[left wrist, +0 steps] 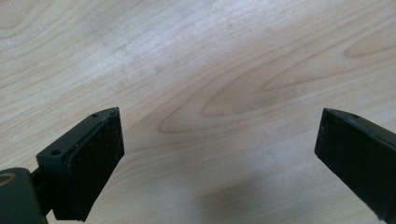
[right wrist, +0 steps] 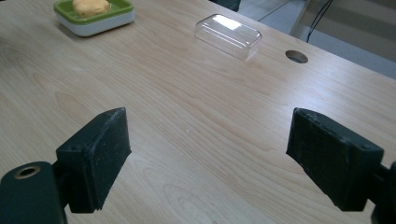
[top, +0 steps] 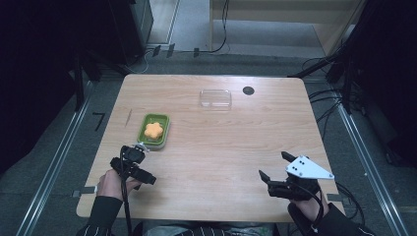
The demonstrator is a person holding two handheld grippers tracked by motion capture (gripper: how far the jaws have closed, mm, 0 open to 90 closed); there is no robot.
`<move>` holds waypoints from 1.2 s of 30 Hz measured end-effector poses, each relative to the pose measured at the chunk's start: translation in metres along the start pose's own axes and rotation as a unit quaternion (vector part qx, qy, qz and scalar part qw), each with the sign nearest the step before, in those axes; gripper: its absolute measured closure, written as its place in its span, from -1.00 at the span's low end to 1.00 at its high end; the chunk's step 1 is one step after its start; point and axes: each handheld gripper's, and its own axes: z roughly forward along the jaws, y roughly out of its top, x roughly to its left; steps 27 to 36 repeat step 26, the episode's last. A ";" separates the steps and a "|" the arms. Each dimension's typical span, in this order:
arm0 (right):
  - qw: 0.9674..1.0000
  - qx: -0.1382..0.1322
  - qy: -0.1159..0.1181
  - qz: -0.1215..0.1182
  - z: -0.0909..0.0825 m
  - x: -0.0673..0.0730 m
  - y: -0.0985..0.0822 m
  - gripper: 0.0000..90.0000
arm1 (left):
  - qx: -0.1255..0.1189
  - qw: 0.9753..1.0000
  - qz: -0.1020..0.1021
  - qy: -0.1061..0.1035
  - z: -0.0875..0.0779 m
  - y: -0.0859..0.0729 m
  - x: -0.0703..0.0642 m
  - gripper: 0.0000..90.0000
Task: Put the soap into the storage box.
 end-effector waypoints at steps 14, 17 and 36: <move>1.000 0.000 -0.001 -0.001 0.000 0.000 0.000 -0.70 | -0.003 1.000 0.010 -0.003 -0.003 -0.024 -0.007 -0.96; 1.000 0.000 -0.001 -0.001 0.000 0.000 0.000 -0.70 | -0.002 1.000 0.008 -0.005 -0.003 -0.027 -0.007 -0.96; 1.000 0.001 -0.002 -0.002 0.000 0.000 -0.001 -0.70 | -0.020 1.000 0.021 0.003 -0.004 -0.025 -0.006 -0.96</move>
